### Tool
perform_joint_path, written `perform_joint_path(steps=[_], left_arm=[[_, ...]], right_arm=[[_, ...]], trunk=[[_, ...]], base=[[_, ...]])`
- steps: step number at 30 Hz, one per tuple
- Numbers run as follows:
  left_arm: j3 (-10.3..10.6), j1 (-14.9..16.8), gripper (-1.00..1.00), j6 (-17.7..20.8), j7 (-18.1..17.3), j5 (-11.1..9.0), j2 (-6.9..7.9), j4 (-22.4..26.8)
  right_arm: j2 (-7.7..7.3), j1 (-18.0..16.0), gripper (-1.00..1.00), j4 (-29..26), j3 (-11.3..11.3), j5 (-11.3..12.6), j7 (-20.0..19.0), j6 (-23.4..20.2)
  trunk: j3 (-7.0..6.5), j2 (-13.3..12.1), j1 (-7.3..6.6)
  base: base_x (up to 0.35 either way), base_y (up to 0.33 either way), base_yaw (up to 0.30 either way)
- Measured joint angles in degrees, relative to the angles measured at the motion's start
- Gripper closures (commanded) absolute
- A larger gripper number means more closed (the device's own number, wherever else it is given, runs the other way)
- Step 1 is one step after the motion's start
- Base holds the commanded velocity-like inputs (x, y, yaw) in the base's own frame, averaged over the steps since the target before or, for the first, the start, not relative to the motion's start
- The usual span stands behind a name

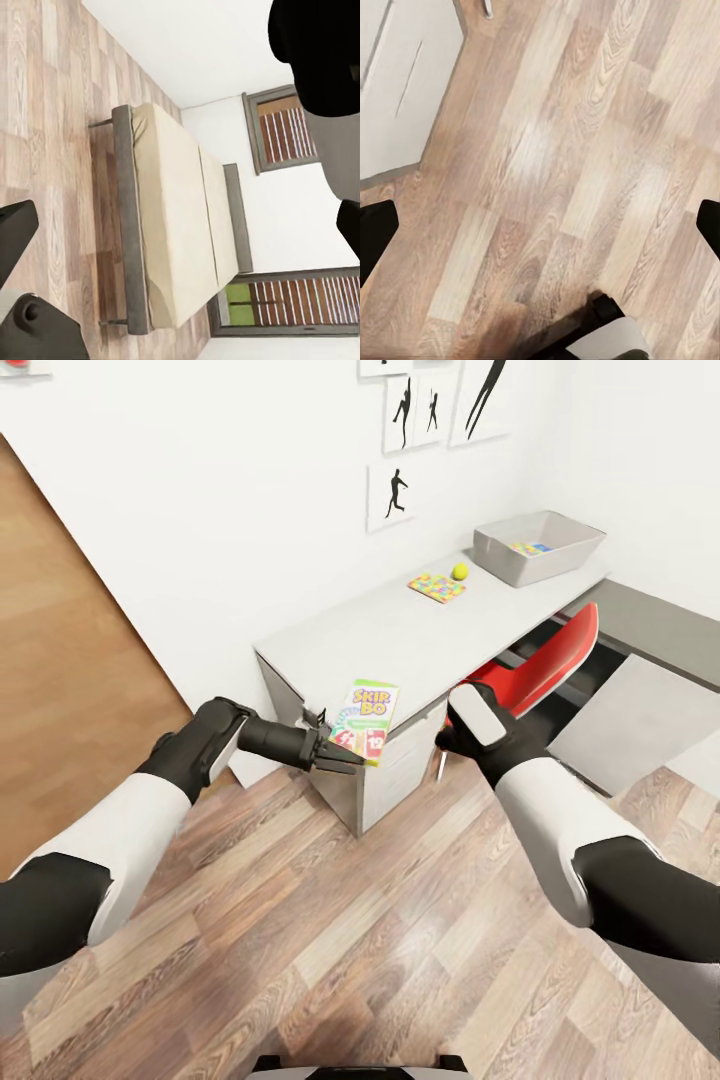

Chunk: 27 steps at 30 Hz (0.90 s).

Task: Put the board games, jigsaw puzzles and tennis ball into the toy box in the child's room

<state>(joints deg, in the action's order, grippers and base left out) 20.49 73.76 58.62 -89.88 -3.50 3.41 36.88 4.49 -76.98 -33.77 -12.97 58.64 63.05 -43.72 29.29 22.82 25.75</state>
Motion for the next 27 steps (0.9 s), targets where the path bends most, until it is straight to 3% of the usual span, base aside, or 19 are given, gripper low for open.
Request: perform_joint_path(steps=[7, 12, 23, 27], left_arm=[[2.3, -2.3, -1.0, 0.1, 0.0, 0.5, -1.97, -2.3], [3.9, -3.9, -1.0, 0.2, 0.1, 0.5, -1.65, -3.9], [3.9, -7.5, -1.0, 0.2, 0.1, 0.5, -1.5, -4.1], [3.9, -8.8, -1.0, 0.2, 0.1, 0.5, -1.48, -4.0]], right_arm=[[2.21, -2.3, -1.0, -0.5, -0.3, 1.1, 2.2, -2.2], [2.03, -2.6, -1.0, 0.1, -1.9, 0.1, 3.8, -3.8], [1.87, 0.1, -1.0, 0.2, -5.3, -0.6, 3.7, -7.4], [1.82, 0.1, -1.0, 0.2, -5.4, -0.7, 3.7, -8.7]], trunk=[[0.0, 0.0, 0.0], [0.01, 0.0, -0.01], [0.0, 0.0, 0.0], [0.0, 0.0, 0.0]], base=[[0.011, 0.0, 0.0], [0.091, 0.0, 0.0], [0.081, 0.0, 0.0], [0.013, 0.0, 0.0]])
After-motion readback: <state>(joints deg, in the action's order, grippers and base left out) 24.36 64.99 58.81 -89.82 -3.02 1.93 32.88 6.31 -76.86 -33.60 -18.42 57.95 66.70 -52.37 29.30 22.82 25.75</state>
